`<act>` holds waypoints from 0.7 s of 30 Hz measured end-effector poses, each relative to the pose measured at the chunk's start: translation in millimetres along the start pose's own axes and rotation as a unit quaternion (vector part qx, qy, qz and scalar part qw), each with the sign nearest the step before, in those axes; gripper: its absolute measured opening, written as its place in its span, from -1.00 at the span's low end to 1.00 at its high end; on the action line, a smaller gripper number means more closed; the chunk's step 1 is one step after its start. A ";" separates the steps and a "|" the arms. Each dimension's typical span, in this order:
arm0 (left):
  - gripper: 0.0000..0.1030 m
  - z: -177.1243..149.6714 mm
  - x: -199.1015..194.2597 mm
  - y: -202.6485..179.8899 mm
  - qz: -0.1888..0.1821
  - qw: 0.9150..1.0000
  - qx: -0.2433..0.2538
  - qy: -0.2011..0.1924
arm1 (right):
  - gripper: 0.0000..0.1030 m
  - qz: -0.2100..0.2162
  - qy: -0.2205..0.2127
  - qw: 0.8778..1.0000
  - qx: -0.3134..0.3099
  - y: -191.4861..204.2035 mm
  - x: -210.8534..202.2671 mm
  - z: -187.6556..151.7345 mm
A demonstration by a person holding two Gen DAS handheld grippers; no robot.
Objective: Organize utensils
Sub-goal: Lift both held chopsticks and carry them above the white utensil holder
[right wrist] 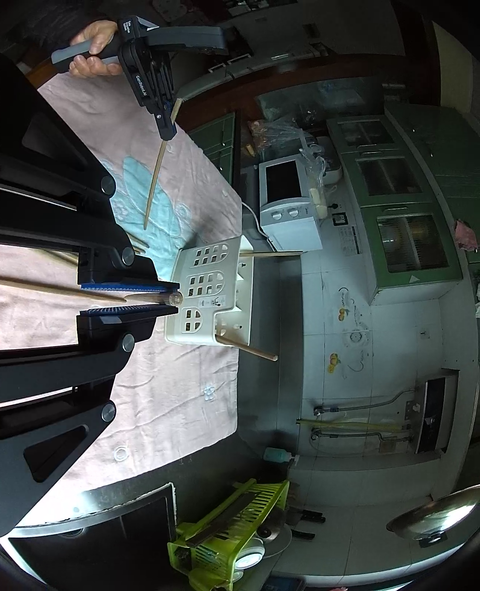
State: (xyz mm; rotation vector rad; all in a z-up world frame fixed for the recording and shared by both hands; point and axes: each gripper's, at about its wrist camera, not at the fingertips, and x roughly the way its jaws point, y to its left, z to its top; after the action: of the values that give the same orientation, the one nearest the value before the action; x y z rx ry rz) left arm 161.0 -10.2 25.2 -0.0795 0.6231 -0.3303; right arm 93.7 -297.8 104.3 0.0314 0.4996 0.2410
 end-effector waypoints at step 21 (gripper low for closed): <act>-0.90 82.9 -11.9 -5.6 0.002 0.998 0.032 -0.057 | -0.87 0.026 -0.019 0.998 -0.056 5.9 -1.7 93.8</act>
State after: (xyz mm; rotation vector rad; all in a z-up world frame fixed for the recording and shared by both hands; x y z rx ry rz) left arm 198.9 -13.7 100.1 -0.0364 0.4988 -0.3399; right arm 135.8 -289.7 187.9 -0.0605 0.4477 0.3181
